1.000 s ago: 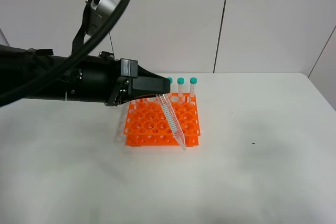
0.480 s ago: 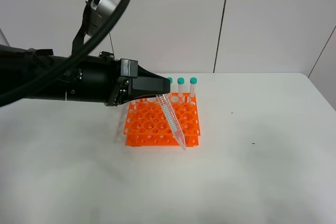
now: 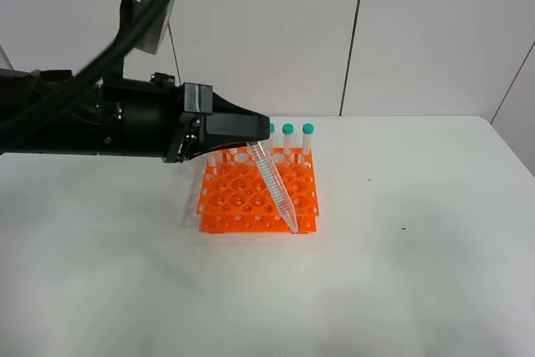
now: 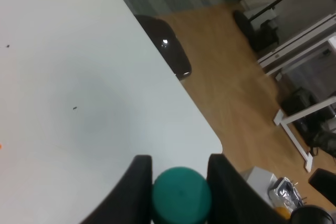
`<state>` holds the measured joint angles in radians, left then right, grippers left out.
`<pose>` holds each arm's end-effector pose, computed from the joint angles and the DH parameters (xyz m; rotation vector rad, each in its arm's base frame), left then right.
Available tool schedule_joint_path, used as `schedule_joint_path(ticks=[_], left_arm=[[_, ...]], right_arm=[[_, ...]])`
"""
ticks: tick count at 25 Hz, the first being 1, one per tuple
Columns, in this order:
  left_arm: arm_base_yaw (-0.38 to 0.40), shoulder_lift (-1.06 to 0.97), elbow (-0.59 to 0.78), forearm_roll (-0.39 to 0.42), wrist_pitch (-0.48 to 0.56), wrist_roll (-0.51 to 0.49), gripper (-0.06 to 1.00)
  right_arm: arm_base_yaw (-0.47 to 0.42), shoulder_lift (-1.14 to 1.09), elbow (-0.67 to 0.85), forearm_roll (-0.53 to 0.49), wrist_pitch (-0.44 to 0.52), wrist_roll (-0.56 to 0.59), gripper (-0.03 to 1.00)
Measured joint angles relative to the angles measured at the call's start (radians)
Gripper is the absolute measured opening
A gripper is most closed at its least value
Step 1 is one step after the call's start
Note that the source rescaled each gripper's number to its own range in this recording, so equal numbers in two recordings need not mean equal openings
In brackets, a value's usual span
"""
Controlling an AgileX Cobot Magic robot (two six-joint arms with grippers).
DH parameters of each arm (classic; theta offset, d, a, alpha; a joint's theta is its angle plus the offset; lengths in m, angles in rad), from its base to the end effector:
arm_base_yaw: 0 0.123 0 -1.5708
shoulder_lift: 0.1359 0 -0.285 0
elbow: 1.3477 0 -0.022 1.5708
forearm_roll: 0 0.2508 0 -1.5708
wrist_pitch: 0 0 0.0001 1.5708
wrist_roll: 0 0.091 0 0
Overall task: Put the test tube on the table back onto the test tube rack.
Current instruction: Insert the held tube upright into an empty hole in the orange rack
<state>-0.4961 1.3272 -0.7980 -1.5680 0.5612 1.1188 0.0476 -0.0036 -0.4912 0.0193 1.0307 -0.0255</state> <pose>0.2188 -0.1736 0.2859 0.4328 2.0939 -1.1447 -0.0032 0.0014 0.2773 -0.0743 2.0182 0.0370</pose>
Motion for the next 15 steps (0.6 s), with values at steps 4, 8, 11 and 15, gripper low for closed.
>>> schedule_joint_path(ticks=[4,8,11,15], left_arm=[[0.0,-0.012,0.0,-0.001,-0.037,0.035,0.0],[0.0,-0.012,0.0,0.001,-0.109,0.056,0.0],[-0.01,-0.028,0.0,0.087,-0.189,0.049,0.0],[-0.084,-0.085,0.0,0.408,-0.398,-0.118,0.0]], right_arm=[[0.0,0.0,0.0,0.0,-0.001,0.0,0.86],[0.0,0.0,0.0,0.001,-0.001,0.0,0.86],[0.0,0.0,0.0,0.001,-0.001,0.0,0.86],[0.0,0.0,0.0,0.002,-0.001,0.0,0.86]])
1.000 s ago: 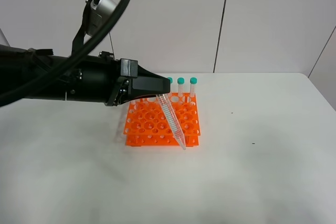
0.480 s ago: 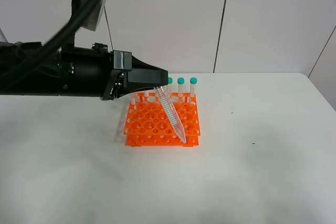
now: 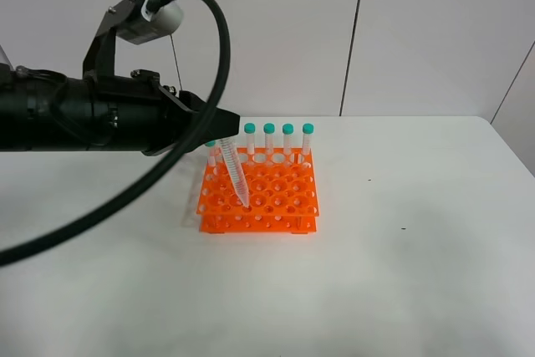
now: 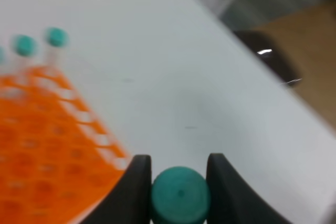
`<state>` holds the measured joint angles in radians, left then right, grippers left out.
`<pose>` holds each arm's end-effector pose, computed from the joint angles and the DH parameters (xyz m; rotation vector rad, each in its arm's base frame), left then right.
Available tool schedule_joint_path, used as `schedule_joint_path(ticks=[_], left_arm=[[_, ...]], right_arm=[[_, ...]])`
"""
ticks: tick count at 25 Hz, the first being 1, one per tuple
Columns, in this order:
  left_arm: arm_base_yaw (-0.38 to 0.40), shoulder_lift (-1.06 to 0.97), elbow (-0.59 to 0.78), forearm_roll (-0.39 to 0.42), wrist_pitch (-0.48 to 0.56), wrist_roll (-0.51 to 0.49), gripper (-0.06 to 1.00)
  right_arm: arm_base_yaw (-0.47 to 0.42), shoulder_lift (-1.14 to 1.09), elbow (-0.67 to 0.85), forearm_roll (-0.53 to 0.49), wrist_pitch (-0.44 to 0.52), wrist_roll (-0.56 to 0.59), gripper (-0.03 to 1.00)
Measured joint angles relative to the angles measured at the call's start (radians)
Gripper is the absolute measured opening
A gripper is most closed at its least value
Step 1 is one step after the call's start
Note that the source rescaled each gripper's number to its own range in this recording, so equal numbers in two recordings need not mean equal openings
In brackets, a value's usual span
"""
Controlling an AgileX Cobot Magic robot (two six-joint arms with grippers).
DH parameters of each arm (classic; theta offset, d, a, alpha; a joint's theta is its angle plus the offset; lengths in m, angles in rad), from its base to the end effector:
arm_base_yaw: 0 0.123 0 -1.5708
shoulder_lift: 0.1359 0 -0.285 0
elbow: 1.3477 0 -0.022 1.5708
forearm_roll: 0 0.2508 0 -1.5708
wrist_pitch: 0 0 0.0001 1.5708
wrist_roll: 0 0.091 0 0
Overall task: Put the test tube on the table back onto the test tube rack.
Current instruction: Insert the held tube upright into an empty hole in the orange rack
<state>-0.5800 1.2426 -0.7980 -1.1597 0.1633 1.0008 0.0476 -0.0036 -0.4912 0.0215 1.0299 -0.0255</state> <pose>0.2185 -0.1595 0.2986 0.5280 1.9737 -0.6160 -0.0032 0.0015 0.2774 -0.0743 2.0174 0.0397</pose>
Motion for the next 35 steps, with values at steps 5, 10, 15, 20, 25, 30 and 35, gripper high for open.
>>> schedule_joint_path(ticks=[5,10,15,20,25,30,35], left_arm=[[-0.148,-0.032,0.0,0.552,-0.163,-0.381,0.0],[-0.226,0.006,0.0,0.875,-0.266,-0.608,0.0],[-0.189,0.155,-0.009,0.91,-0.449,-0.647,0.0],[-0.103,0.301,-0.134,0.914,-0.417,-0.65,0.0],[-0.056,0.409,-0.264,0.918,-0.351,-0.663,0.0],[-0.005,0.531,-0.37,0.918,-0.254,-0.704,0.0],[0.044,0.547,-0.372,0.918,-0.279,-0.724,0.0]], right_arm=[[0.0,0.0,0.0,0.001,0.0,0.0,0.86],[0.0,0.0,0.0,0.001,0.0,0.0,0.86],[0.0,0.0,0.0,0.001,0.0,0.0,0.86],[0.0,0.0,0.0,0.001,0.0,0.0,0.86],[0.0,0.0,0.0,0.001,0.0,0.0,0.86],[0.0,0.0,0.0,0.001,0.0,0.0,0.86],[0.0,0.0,0.0,0.001,0.0,0.0,0.86]])
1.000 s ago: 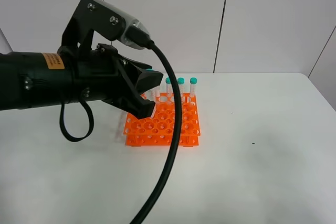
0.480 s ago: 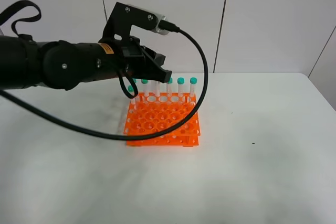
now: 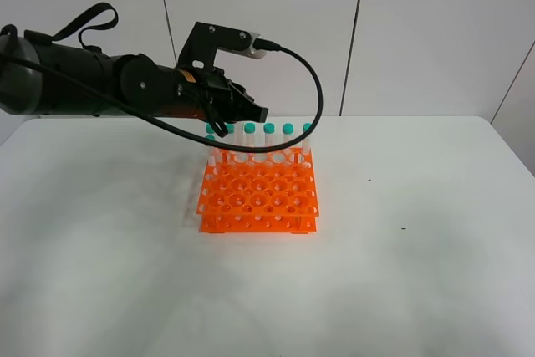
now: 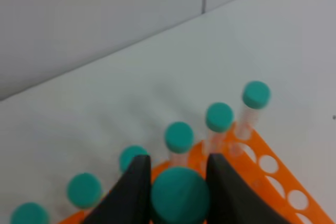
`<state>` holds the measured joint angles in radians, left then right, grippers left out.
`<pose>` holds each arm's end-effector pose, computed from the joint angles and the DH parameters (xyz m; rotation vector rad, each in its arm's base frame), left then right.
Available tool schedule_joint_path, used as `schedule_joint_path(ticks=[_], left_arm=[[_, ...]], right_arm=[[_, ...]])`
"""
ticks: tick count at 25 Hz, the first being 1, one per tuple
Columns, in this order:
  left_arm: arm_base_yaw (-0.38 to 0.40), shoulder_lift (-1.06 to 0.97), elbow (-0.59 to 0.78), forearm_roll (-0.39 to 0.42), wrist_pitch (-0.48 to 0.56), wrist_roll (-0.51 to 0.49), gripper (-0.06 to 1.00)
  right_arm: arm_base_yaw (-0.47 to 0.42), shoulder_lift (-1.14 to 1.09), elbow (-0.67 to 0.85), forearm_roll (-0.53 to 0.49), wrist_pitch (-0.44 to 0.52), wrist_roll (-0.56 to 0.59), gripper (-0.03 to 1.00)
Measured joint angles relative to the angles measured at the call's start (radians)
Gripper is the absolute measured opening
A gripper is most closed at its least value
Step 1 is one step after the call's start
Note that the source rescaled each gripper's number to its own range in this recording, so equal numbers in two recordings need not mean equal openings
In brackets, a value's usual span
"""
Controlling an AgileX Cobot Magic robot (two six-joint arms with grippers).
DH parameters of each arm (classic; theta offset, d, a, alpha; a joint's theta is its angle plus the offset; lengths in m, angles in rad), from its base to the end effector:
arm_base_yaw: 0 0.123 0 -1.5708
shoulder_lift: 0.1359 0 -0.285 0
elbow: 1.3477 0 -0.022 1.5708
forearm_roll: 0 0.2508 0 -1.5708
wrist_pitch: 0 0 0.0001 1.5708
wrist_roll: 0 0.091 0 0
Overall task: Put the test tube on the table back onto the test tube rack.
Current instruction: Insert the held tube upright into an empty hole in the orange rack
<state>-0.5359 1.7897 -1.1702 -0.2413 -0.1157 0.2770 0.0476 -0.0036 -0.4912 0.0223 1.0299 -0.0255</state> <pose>0.3532 -0.2069 0.2447 0.5488 1.9259 -0.2937 -0.0032 0.0016 0.2774 -0.0743 2.0174 0.0406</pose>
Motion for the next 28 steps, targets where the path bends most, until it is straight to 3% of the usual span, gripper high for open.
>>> schedule_joint_path(ticks=[5,13,28], left_arm=[[0.028,-0.001,0.021,0.004,-0.052,-0.056,0.0],[0.028,-0.001,0.076,0.068,-0.102,-0.062,0.0],[0.028,0.065,0.083,0.1,-0.216,-0.137,0.0]], right_arm=[[0.0,0.0,0.0,0.0,0.0,0.0,0.86],[0.0,0.0,0.0,0.0,0.0,0.0,0.86],[0.0,0.0,0.0,0.0,0.0,0.0,0.86]])
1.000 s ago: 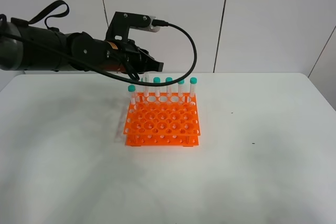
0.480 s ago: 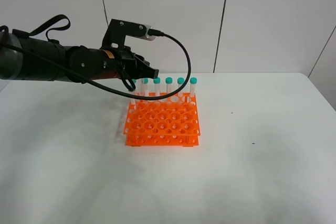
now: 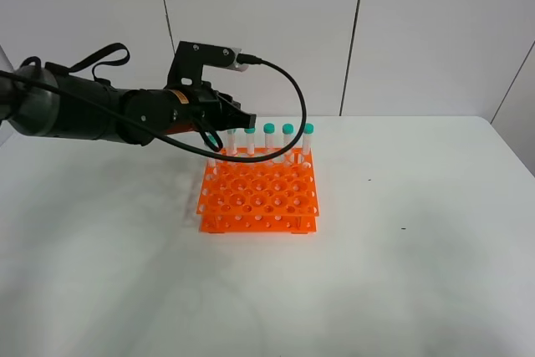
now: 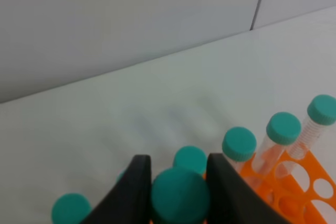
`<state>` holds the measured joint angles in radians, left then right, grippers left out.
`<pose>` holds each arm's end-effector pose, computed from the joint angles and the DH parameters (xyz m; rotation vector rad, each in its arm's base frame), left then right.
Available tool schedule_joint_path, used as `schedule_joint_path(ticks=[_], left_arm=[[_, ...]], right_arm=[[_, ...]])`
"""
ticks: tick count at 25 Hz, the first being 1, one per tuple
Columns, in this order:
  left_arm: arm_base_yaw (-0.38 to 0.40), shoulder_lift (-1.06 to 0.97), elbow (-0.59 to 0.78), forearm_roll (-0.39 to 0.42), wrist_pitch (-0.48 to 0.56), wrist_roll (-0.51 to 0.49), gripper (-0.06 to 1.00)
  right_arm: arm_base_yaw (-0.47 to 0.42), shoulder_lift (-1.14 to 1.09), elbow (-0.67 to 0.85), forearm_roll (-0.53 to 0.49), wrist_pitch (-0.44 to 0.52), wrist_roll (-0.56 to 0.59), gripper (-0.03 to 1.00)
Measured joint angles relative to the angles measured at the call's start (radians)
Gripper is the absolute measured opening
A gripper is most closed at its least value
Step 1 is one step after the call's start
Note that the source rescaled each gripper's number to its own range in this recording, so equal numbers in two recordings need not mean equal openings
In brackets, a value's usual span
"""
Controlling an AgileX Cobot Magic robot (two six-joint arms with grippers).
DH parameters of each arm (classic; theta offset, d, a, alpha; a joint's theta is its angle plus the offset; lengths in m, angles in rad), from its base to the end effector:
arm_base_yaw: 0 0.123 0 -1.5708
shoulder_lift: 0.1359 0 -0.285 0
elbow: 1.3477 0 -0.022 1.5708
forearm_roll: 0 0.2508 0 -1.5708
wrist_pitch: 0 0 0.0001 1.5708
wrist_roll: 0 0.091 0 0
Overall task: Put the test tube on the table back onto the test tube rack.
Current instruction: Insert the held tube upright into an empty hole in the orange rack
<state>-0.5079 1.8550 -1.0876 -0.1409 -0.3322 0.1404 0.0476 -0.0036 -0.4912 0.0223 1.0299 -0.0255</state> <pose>0.3606 -0.1960 0.2112 0.4621 1.8763 -0.2916 -0.0032 0.0016 0.2774 -0.0743 2.0174 0.0406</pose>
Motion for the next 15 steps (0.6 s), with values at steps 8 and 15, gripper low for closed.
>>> schedule_joint_path(ticks=[8,15], left_arm=[[0.0,0.028,0.0,0.006,-0.027,-0.001,0.0],[0.0,0.028,0.0,0.006,-0.026,-0.003,0.0]], right_arm=[[0.0,0.0,0.0,0.0,0.0,0.0,0.86],[0.0,0.0,0.0,0.0,0.0,0.0,0.86]])
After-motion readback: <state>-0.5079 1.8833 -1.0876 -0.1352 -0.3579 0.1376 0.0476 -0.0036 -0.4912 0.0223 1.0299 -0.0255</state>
